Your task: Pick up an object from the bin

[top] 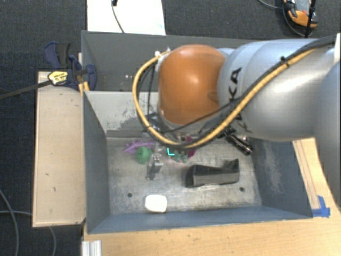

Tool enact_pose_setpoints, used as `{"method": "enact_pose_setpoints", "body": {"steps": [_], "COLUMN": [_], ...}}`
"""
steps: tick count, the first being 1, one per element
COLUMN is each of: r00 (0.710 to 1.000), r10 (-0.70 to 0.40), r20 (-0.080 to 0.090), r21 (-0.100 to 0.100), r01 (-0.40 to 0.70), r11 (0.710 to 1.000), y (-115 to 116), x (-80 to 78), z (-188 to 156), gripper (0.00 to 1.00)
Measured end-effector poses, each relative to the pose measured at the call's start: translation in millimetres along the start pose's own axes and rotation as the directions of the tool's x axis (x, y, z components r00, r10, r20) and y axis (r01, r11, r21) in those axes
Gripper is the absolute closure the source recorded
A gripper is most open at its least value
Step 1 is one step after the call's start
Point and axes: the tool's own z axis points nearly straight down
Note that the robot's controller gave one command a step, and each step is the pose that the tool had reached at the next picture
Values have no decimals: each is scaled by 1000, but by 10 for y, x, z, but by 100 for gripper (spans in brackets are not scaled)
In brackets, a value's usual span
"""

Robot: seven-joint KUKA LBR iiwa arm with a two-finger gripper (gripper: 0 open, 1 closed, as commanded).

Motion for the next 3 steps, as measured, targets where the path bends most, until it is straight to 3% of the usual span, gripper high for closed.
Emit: {"method": "enact_pose_setpoints", "body": {"steps": [1, 2, 3], "r00": [1000, 997, 992], "r10": [5, 71, 125], "r20": [7, 12, 2], "r21": [-1, -4, 0], "r01": [-5, -71, -125], "r11": [1000, 997, 992], "y": [-9, -110, -170], "x": [-19, -230, -296], "z": [-34, 641, 989], "gripper": [0, 0, 0]}}
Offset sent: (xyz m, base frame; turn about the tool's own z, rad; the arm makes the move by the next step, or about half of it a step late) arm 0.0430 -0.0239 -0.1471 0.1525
